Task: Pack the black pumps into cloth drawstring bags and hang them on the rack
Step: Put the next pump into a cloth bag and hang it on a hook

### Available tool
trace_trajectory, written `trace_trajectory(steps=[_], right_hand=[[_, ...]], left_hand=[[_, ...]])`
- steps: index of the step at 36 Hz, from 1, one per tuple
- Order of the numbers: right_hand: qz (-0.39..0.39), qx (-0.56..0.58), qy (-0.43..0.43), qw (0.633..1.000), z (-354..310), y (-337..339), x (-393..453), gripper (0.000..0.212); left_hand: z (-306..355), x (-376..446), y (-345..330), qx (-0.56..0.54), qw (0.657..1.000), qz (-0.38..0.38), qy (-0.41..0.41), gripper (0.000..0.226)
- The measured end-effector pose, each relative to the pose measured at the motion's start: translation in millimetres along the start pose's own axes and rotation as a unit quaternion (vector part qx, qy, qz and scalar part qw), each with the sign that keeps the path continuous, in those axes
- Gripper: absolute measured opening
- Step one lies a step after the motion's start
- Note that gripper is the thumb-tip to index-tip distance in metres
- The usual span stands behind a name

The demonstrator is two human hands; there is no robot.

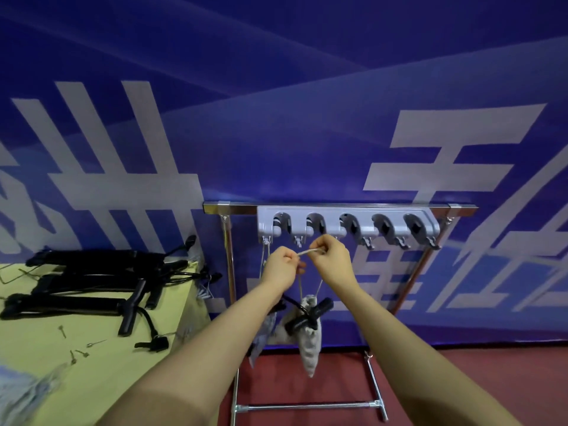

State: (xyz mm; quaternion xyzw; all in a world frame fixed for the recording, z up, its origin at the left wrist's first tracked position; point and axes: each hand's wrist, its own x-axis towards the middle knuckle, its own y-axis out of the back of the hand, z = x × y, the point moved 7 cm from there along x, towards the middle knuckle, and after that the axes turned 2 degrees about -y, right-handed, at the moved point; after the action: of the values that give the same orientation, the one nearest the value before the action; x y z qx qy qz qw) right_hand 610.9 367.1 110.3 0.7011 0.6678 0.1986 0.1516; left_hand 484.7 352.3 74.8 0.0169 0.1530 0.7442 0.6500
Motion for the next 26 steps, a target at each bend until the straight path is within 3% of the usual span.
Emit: trace_trajectory(steps=[5,13,19,26], right_hand=[[-0.011,0.016,0.009,1.000,5,-8,15,0.007],[0.003,-0.005,-0.001,1.000,13,-23,33,0.008],[-0.015,-0.056,-0.036,0.998,29,-35,26,0.008],[-0.039,-0.083,-0.049,0.995,30,-30,9,0.010]], left_hand=[[5,17,1,-0.032,0.998,0.049,0.003,0.027],[-1,35,12,0.055,0.992,0.110,0.009,0.027],[-10,33,5,0.175,0.983,0.048,0.014,0.023],[-5,25,13,0.184,0.983,0.016,0.007,0.027]])
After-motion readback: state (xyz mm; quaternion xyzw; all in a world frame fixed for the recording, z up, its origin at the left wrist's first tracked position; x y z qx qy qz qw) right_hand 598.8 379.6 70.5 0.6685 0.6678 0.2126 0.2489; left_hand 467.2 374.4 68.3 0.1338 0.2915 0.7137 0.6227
